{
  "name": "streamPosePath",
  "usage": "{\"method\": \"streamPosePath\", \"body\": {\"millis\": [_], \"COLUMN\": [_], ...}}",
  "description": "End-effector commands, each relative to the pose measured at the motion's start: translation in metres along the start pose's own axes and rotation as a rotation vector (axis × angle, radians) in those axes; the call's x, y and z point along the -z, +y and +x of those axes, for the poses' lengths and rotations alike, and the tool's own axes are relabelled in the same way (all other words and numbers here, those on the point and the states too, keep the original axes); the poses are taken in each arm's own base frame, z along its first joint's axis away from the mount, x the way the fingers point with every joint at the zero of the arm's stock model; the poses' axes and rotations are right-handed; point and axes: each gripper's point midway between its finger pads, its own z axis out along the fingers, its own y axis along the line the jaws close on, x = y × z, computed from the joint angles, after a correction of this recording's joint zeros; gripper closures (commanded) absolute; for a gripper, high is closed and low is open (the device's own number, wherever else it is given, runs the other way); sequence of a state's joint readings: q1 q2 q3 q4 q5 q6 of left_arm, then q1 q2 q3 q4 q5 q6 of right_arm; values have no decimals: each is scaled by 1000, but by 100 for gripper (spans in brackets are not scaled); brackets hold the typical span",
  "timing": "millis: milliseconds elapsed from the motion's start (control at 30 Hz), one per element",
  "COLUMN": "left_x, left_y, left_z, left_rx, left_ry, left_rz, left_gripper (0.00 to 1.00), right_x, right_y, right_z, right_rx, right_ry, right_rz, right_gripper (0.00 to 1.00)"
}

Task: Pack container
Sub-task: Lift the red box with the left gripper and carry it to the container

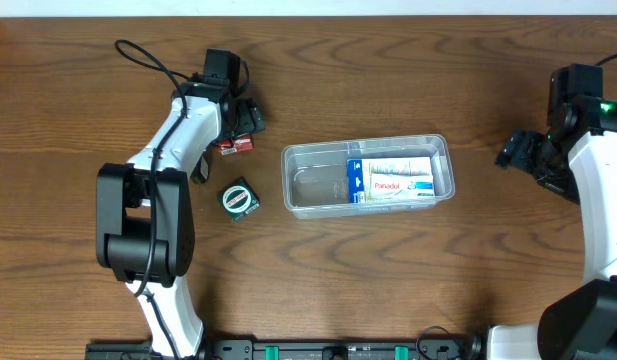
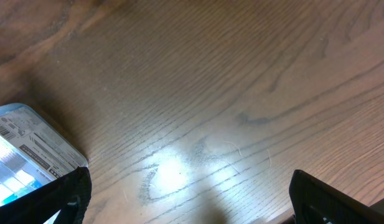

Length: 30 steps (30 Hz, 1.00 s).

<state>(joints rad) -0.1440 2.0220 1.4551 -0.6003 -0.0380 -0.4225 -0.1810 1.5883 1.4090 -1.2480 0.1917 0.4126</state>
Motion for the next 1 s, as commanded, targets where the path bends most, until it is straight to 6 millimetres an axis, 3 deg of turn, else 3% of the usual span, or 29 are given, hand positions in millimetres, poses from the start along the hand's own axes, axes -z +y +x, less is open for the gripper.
{"method": "streamPosePath", "body": {"millis": [0, 433, 533, 667, 967], "left_x": [-9, -22, -22, -22, -22], "left_y": [5, 6, 6, 6, 6], "left_z": [-2, 3, 4, 3, 4], "left_rx": [-7, -87, -102, -102, -101], "left_ry": [3, 27, 28, 28, 28], "left_rz": [-29, -40, -41, -41, -40], "left_gripper": [2, 0, 11, 35, 38], "right_x": [0, 0, 0, 0, 0], "right_y": [-3, -3, -3, -3, -3], "right_z": [0, 0, 0, 0, 0], "right_rx": [-11, -11, -11, -11, -11], "right_ry": [-4, -4, -4, -4, -4], "right_rz": [6, 6, 6, 6, 6], "right_gripper": [1, 1, 1, 1, 1]}}
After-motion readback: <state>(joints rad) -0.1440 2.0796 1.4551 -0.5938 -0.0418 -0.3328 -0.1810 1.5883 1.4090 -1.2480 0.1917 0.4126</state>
